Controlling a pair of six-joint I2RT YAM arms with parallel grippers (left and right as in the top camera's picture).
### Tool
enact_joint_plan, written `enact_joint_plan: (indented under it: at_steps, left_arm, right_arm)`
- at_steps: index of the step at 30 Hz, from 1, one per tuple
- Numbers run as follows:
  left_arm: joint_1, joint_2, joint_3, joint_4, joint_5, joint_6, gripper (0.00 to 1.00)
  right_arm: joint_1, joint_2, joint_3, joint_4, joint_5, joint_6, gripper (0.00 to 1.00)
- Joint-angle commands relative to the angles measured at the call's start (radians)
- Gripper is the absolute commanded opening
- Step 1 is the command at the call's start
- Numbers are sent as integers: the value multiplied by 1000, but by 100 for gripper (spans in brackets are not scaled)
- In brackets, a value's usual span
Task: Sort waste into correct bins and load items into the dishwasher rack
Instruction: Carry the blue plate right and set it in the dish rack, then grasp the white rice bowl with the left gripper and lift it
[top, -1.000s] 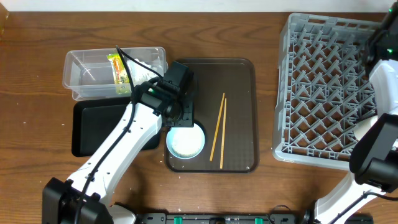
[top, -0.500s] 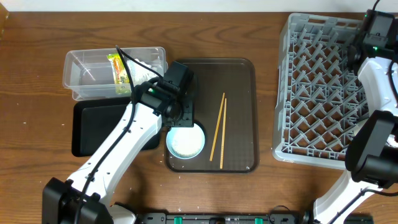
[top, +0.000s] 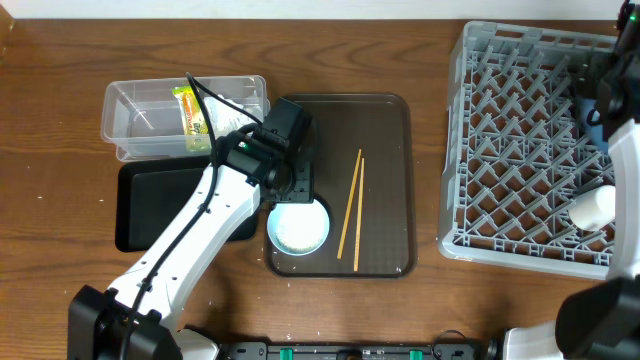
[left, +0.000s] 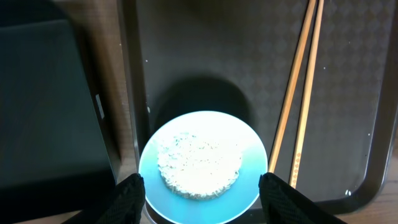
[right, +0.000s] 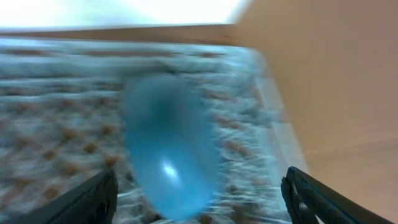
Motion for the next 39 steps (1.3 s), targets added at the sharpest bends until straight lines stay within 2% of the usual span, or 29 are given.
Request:
enact_joint_plan:
  at_steps: [1,4,12,20,24,28,33,37,39]
  left_arm:
    - [-6,13,0,-3,-3,-9,63]
    - [-29,39,-3,-1,30,-9,62]
    - [-140,163,-4,24,45,-89,62]
    - [-215,282,-4,69,45,-122,60]
    - [-227,311,-4,100,42,-122,41]
    - [-227,321,-4,99,-9,-122,33]
    - [-227,320,-4,92,-50,-121,14]
    - [-227,320,-4,92,-87,-121,6]
    - [-227,320,-4,92,-91,-121,6]
  right_arm:
    - [19,28,-2,-43,-460,122,81]
    - [52,47,-2,-85,-526,122,79]
    - [143,58,-6,-127,-476,99,80]
    - [154,58,-7,-135,-469,99,80]
    - [154,58,-7,-146,-469,99,80]
    - [154,58,-7,-159,-469,99,80]
    - [154,58,-7,-166,-469,99,79]
    - [154,58,-7,-173,-469,99,78]
    - [154,58,-7,-176,-469,99,78]
